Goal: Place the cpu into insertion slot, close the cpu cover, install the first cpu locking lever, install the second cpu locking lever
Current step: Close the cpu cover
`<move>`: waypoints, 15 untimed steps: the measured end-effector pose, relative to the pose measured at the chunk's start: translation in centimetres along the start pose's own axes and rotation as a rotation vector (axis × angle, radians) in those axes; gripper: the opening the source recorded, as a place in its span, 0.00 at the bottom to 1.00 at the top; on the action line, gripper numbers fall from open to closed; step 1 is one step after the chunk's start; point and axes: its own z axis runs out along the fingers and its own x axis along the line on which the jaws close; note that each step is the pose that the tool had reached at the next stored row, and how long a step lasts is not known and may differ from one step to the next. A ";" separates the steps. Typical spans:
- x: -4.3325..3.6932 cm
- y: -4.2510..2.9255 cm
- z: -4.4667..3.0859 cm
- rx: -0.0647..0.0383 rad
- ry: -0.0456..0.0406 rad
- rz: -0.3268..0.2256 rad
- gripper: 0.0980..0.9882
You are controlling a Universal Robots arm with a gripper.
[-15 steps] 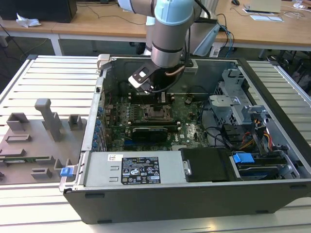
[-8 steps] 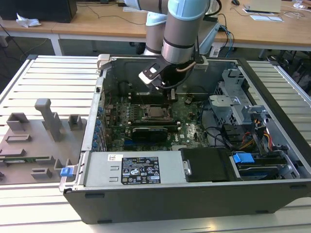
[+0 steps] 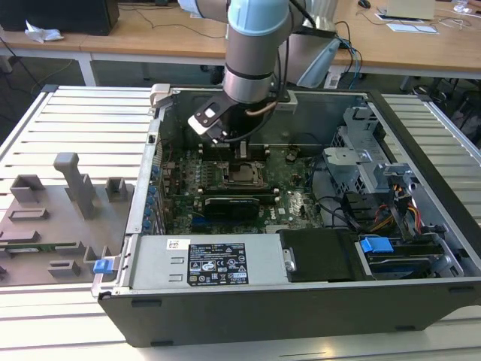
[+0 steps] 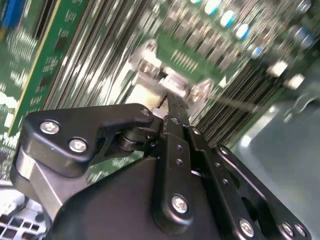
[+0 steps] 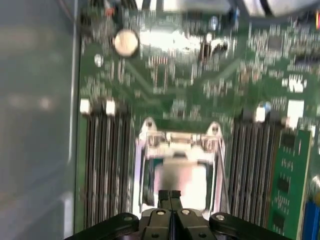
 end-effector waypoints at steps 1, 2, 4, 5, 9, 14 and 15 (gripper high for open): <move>0.02 -0.98 0.06 0.000 -0.0001 0.000 0.01; 0.03 -1.39 0.11 0.000 -0.0001 0.000 0.01; 0.00 -1.59 0.26 0.000 -0.0001 0.000 0.01; -0.03 -1.61 0.34 0.000 -0.0002 -0.001 0.01; -0.06 -1.57 0.43 0.000 -0.0005 -0.007 0.01; -0.06 -1.50 0.45 0.000 -0.0007 -0.013 0.01; -0.04 -1.51 0.17 0.000 -0.0001 -0.014 0.01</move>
